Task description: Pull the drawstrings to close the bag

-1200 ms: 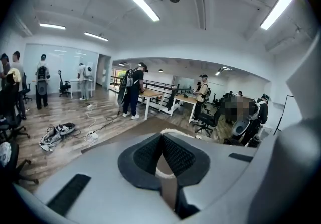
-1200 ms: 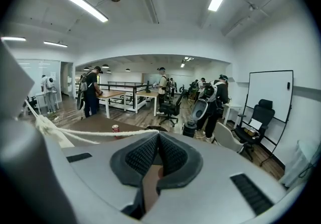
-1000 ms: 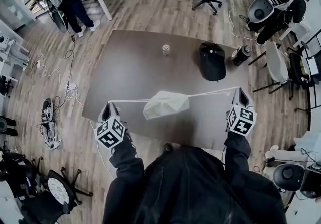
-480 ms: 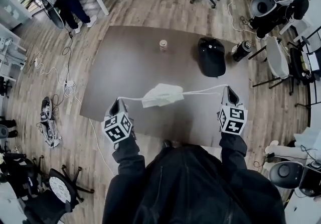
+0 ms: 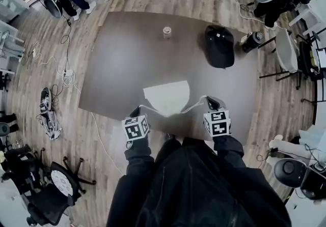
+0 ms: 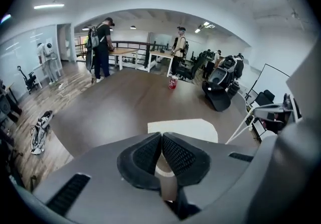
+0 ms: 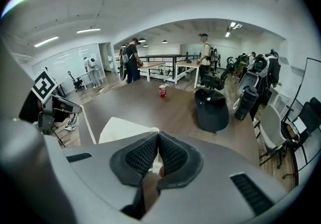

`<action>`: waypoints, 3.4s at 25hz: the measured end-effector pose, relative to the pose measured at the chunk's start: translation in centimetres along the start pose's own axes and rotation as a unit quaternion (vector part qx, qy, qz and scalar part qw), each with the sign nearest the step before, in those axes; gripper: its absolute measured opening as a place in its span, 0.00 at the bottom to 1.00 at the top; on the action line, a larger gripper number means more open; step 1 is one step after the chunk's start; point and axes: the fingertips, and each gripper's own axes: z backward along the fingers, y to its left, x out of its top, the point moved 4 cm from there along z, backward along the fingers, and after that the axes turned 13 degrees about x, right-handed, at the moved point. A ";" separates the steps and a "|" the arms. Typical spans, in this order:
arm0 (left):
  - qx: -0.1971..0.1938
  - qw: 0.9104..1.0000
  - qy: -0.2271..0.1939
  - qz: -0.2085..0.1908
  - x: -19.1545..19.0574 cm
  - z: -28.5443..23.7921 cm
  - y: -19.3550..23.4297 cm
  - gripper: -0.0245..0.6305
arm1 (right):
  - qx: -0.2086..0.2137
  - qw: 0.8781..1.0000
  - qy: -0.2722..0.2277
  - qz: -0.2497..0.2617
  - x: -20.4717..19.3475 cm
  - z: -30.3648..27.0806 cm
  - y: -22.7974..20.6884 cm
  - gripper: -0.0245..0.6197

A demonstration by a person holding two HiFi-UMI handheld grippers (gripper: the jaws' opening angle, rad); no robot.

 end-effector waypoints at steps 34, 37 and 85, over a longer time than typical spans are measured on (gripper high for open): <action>-0.060 0.997 -0.045 0.009 -0.1 2.6 -1.3 0.30 | 0.115 0.993 -0.005 0.011 2.1 0.0 3.9 0.35; -0.078 0.993 -0.088 0.006 3.0 4.2 -2.9 0.30 | 0.104 0.992 -0.063 0.036 5.8 1.3 4.8 0.29; -0.142 0.931 -0.330 -0.061 16.1 20.2 -11.0 0.09 | 0.066 0.949 -0.279 0.133 19.5 11.8 12.4 0.07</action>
